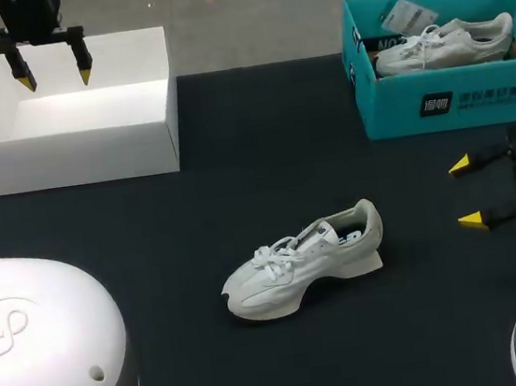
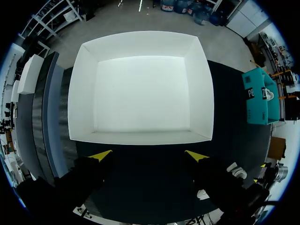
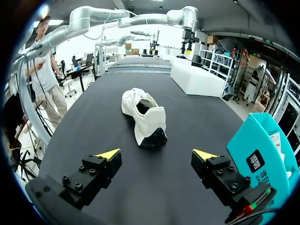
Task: Take the shoe out of the shoebox, open the shoe tongue, remove and reinsert the insole, then place the shoe into the shoebox
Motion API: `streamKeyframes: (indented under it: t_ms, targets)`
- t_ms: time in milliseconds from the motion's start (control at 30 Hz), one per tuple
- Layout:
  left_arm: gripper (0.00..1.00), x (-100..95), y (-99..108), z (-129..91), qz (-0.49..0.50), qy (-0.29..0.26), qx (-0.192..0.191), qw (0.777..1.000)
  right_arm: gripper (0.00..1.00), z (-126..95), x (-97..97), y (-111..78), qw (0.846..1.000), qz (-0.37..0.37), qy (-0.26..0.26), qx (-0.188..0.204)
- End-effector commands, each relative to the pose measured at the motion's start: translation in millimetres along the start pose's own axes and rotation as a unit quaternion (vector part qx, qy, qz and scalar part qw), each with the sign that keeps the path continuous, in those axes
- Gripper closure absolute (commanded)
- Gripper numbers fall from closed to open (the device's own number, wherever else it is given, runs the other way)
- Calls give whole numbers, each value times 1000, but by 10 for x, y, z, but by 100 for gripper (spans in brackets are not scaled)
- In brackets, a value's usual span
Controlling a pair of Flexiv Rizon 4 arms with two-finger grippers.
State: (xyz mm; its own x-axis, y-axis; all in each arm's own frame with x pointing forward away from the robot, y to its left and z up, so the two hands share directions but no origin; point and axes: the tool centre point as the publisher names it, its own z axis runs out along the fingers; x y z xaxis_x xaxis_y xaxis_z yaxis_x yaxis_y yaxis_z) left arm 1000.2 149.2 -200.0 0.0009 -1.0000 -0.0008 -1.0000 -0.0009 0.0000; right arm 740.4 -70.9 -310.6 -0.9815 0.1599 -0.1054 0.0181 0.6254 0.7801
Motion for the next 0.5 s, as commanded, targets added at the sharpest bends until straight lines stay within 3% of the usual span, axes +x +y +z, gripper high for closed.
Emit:
streamKeyframes:
  t_ms: [33, 233, 500]
  targets:
    - [0, -2, 1, 0, 0, 0, 0, 1000, 0, 7, 2, 7, 1000, 0, -1, 1]
    - [0, -2, 1, 0, 0, 0, 0, 1000, 0, 22, -4, -31, 1000, 3, 9, 10]
    - [0, -2, 1, 0, 0, 0, 0, 1000, 0, 96, -22, -164, 1000, -13, 20, -12]
